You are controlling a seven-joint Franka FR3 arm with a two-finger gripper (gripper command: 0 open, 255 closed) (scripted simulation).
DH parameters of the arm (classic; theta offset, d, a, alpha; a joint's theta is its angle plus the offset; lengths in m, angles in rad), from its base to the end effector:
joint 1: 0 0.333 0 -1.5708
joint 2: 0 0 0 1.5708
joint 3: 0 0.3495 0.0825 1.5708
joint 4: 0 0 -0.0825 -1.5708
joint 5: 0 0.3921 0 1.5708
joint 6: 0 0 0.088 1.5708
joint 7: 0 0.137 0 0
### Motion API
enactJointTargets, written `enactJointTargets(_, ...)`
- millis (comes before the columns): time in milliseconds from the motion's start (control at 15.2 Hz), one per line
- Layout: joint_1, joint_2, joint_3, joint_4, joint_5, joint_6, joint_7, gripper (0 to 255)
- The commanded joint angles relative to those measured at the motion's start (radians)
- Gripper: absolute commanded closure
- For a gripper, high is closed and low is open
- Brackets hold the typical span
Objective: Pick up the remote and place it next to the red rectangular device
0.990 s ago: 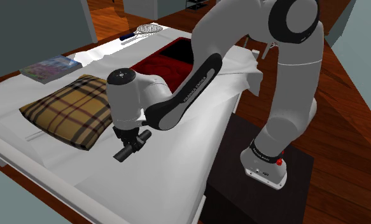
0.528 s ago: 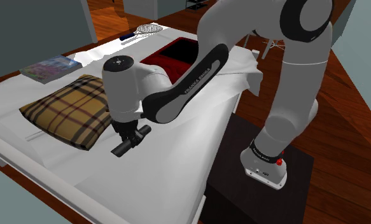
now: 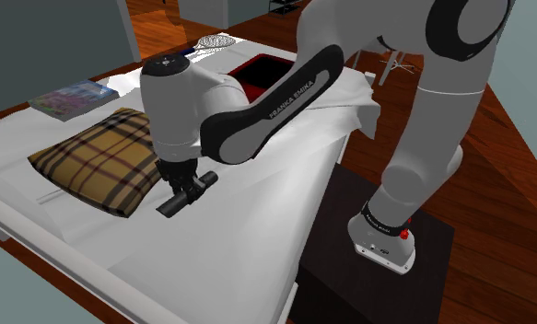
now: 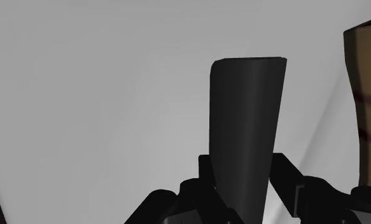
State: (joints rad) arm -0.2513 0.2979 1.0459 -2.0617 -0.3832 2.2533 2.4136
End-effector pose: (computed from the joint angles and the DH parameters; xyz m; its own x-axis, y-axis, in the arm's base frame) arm 0.4427 0.3960 0.3602 0.1601 -0.9870 -0.0107 -0.9840 -0.1587 -0.0814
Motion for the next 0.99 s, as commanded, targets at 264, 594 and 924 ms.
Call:
enactJointTargets(264,-0.047,-0.063,0.049,0.028,0.077,-0.058,-0.052,255)
enactJointTargets(594,-0.234,-0.259,0.118,-0.099,0.297,-0.003,-0.274,255)
enactJointTargets(924,-0.260,-0.480,0.009,-0.222,0.563,0.012,-0.571,255)
